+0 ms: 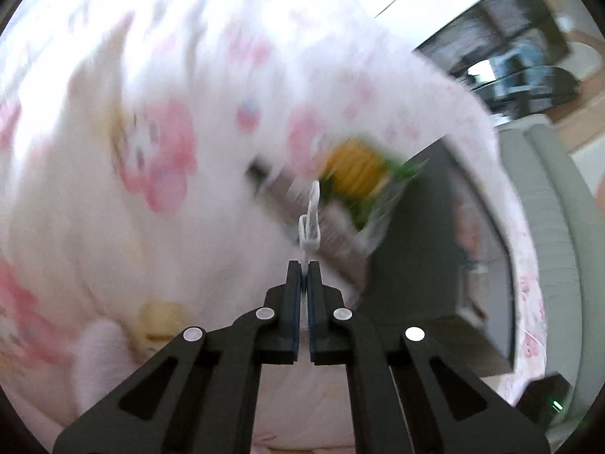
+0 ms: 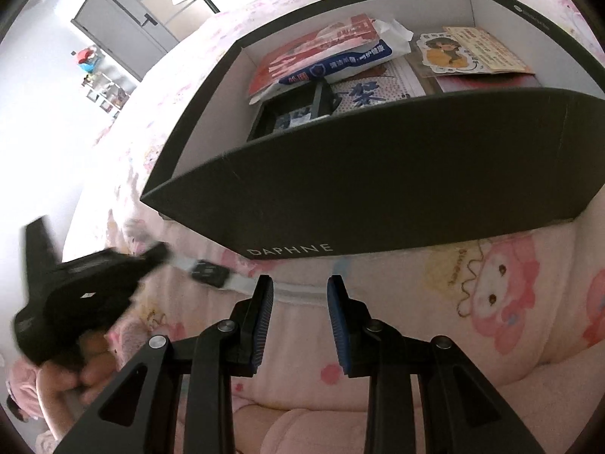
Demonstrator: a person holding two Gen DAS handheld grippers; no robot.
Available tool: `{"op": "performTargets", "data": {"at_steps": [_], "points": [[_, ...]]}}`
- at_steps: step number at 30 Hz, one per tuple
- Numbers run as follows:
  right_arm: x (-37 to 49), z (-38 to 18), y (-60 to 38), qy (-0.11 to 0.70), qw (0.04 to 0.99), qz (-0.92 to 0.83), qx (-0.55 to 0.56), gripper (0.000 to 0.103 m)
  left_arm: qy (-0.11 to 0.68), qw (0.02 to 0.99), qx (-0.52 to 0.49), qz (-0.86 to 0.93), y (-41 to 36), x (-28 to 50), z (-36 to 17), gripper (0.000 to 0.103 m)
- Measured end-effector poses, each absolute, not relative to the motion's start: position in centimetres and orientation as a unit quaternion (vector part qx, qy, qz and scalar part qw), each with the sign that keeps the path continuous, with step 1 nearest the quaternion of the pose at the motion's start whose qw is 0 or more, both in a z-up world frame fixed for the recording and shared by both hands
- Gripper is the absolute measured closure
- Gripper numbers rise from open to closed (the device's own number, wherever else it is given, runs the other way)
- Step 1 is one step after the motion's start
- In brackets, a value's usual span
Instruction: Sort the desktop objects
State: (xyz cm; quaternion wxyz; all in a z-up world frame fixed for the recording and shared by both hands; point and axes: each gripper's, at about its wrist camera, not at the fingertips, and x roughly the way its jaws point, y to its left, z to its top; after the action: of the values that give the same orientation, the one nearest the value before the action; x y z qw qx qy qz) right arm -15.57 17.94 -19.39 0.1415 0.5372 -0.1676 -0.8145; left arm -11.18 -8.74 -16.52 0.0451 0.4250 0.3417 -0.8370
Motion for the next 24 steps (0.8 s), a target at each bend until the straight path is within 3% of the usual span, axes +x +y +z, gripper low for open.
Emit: {"op": "performTargets", "data": {"at_steps": [5, 12, 16, 19, 24], "points": [[-15.4, -19.2, 17.8, -0.176, 0.163, -0.808, 0.538, 0.077, 0.258, 0.013, 0.35, -0.901, -7.0, -8.5, -9.6, 0.102], [-14.8, -18.2, 17.5, -0.187, 0.19, -0.806, 0.529, 0.077, 0.162, -0.029, 0.304, -0.938, -2.9, -9.7, -5.2, 0.102], [-14.5, -16.9, 17.2, -0.191, 0.214, -0.814, 0.505, 0.076, 0.15, -0.07, 0.359, -0.918, -1.0, -11.2, -7.3, 0.102], [-14.0, -15.7, 16.8, -0.176, 0.229, -0.826, 0.484, 0.063, 0.204, -0.103, 0.398, -0.889, -0.5, -12.1, -10.3, 0.102], [-13.3, -15.2, 15.4, -0.115, 0.221, -0.847, 0.469, 0.062, 0.221, -0.123, 0.422, -0.871, 0.4, -11.9, -12.1, 0.102]]}}
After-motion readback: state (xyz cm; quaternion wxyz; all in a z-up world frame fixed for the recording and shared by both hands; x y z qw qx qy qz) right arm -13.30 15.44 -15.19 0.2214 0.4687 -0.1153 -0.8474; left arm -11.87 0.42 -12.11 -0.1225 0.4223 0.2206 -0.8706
